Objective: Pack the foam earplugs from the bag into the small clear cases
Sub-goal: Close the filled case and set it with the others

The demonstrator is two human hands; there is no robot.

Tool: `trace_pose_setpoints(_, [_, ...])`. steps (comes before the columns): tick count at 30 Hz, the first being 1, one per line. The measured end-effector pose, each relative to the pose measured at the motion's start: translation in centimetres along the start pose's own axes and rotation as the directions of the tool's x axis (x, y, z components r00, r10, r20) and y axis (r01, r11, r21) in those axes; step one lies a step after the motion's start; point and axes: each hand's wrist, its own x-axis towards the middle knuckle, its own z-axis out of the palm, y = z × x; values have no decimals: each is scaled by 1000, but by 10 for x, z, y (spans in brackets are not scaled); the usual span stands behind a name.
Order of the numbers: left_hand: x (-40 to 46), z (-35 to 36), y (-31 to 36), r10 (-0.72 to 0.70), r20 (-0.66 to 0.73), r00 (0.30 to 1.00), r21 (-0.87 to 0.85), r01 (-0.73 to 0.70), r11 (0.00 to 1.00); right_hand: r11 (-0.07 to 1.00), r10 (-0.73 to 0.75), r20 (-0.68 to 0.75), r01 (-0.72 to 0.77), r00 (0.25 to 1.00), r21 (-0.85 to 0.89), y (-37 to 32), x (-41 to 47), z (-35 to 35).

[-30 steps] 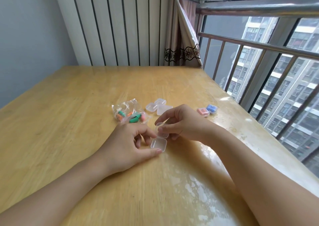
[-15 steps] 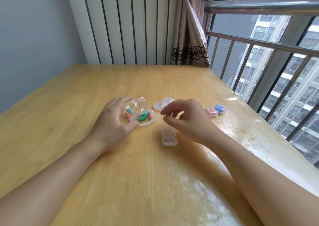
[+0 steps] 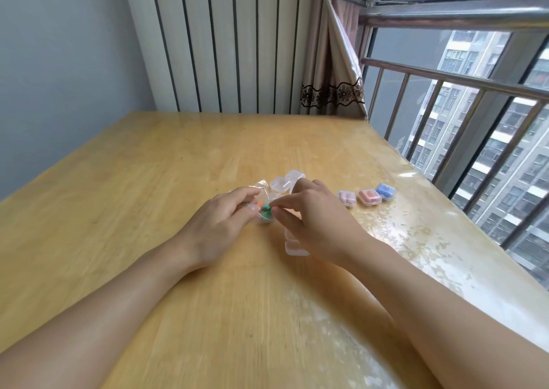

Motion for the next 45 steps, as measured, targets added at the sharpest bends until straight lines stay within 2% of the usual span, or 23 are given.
trace_pose_setpoints(4, [-3,-2,3,32,63,998,-43,-29,999,998,45,-21,-46,999,-40,-2,2,2])
trace_pose_setpoints(8, [4,-1,-4,-33,-54,998,1,33,999,995,51,9,-50,999,-87,-2,3,2])
trace_pose_setpoints(12, [7,0,-9,-32,-58,998,163,41,986,990,69,49,-63,996,-124,-3,6,5])
trace_pose_setpoints(16, [9,-1,-11,-26,-125,992,156,46,987,990,77,48,-71,996,-118,-3,8,6])
trace_pose_setpoints(23, [9,2,-11,-14,-180,984,200,51,978,996,81,71,-84,994,38,6,10,5])
trace_pose_setpoints(31, [7,1,-9,53,-176,983,260,-6,966,995,48,82,-55,996,89,6,11,5])
trace_pose_setpoints(36, [6,0,-7,31,-99,995,284,-1,959,998,-13,76,7,997,70,7,9,1])
trace_pose_setpoints(40, [5,1,-2,-6,-11,1000,197,9,980,999,-27,101,25,994,28,7,9,1])
trace_pose_setpoints(45, [2,2,-2,77,81,994,255,-95,962,994,-5,149,-11,989,107,8,10,2])
